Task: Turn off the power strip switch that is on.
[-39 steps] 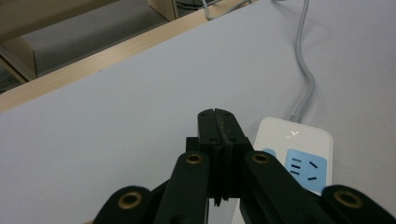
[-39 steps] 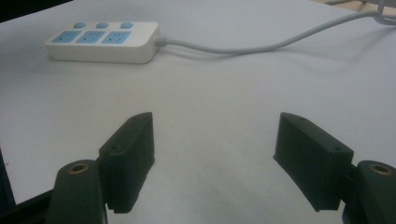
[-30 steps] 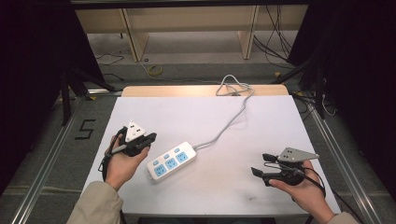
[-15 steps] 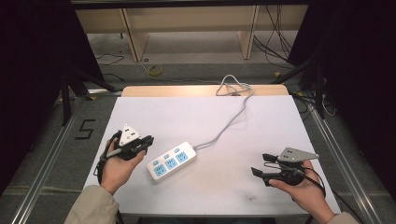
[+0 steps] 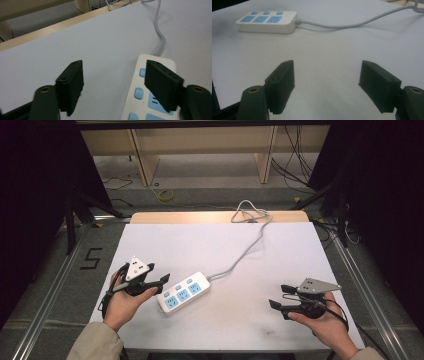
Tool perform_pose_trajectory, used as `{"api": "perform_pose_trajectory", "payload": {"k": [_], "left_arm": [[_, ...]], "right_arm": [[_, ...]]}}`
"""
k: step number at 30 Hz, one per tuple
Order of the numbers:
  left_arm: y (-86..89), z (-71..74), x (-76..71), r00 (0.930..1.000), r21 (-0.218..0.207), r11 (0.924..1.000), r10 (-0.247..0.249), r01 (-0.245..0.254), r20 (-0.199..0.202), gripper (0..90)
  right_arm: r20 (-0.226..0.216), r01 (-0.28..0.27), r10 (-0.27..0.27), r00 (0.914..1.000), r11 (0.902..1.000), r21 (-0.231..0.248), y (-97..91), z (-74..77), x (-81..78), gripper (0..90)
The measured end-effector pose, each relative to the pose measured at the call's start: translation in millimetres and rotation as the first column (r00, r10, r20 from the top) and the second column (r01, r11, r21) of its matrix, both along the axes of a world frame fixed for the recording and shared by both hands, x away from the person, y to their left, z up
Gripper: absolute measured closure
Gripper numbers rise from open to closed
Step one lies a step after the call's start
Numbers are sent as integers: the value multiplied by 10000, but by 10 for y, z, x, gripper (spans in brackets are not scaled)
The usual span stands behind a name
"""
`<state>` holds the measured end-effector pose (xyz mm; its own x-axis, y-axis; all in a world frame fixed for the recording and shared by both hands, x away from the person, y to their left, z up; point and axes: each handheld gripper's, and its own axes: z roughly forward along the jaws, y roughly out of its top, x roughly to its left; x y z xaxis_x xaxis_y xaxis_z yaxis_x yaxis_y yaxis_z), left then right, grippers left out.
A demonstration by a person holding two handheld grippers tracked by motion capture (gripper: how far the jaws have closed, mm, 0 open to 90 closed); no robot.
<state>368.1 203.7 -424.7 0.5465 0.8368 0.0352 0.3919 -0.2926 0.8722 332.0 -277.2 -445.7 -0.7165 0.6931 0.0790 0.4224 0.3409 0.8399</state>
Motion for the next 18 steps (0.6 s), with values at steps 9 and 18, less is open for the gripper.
{"api": "perform_pose_trajectory", "payload": {"k": [9, 18], "left_arm": [[22, -67, -73, 9986, -179, 9989, -429, 424, -295, 125], [73, -119, -232, 9983, -110, 9989, -449, 445, -366, 107]], "right_arm": [[-27, 5, -5, 10000, 10000, -36, -3, -1, -1, 285], [4, -18, 18, 10000, 10000, -59, -5, -3, 4, 285]]}}
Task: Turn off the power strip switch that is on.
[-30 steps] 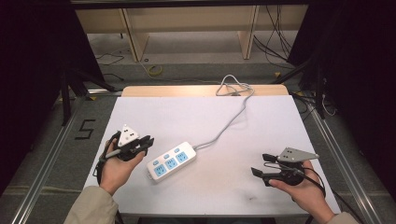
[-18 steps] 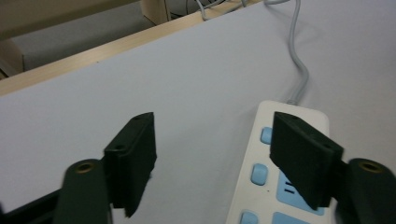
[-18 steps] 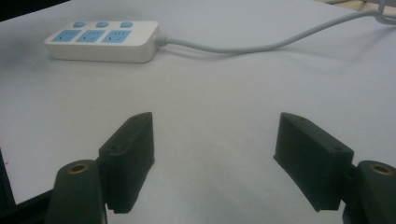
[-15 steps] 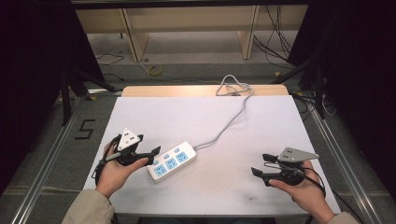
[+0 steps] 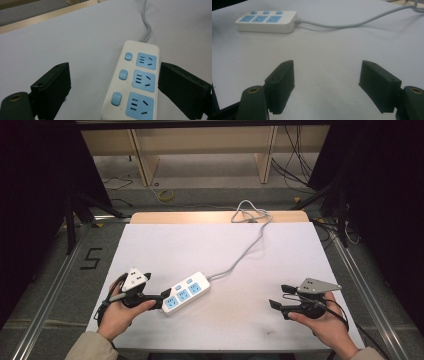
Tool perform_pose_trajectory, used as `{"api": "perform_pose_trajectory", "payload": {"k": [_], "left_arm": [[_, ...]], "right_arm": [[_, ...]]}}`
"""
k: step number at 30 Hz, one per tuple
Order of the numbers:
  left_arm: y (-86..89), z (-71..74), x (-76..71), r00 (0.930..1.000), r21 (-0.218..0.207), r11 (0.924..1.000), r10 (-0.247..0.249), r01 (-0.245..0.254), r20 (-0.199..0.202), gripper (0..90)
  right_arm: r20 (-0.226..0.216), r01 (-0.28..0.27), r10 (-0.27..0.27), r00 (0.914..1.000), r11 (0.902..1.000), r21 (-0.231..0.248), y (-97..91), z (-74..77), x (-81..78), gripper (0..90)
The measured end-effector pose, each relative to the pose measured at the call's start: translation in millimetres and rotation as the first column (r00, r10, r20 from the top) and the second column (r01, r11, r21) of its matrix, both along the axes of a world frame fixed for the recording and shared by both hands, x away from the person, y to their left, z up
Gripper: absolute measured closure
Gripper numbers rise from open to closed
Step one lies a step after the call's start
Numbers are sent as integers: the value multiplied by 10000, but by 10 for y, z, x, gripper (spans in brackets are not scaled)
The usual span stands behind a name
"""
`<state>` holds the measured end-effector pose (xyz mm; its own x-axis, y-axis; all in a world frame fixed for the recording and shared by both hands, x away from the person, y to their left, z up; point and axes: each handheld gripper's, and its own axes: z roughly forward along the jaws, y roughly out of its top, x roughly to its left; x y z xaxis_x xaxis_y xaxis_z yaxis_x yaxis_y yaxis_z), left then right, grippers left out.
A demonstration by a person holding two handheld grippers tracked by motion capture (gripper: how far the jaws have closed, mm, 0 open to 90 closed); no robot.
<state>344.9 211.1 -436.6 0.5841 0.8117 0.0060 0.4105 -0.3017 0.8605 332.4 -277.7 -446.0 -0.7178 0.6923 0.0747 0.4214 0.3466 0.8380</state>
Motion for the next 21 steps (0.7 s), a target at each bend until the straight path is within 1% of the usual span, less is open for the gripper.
{"api": "perform_pose_trajectory", "payload": {"k": [5, 7, 11, 14, 21], "left_arm": [[10, -1, 1, 10000, -47, 10000, 64, -63, 42, 107], [0, -10, 5, 10000, -87, 9999, 52, -53, -8, 107], [-5, -17, 10, 10000, -15, 10000, 50, -50, -22, 106], [-5, -15, 10, 10000, -95, 9999, 90, -90, -1, 105], [-5, -9, 14, 9999, -125, 9999, 116, -116, 44, 105]], "right_arm": [[11, -12, 12, 10000, 10000, 5, 4, 1, 0, 284], [32, -7, 7, 10000, 10000, 20, 2, 1, 0, 285], [38, 16, -16, 10000, 10000, 1, -1, 5, -1, 285], [70, 15, -15, 10000, 10000, 8, -1, 8, -4, 284], [43, 56, -57, 10000, 10000, 49, -6, 9, -8, 283]]}}
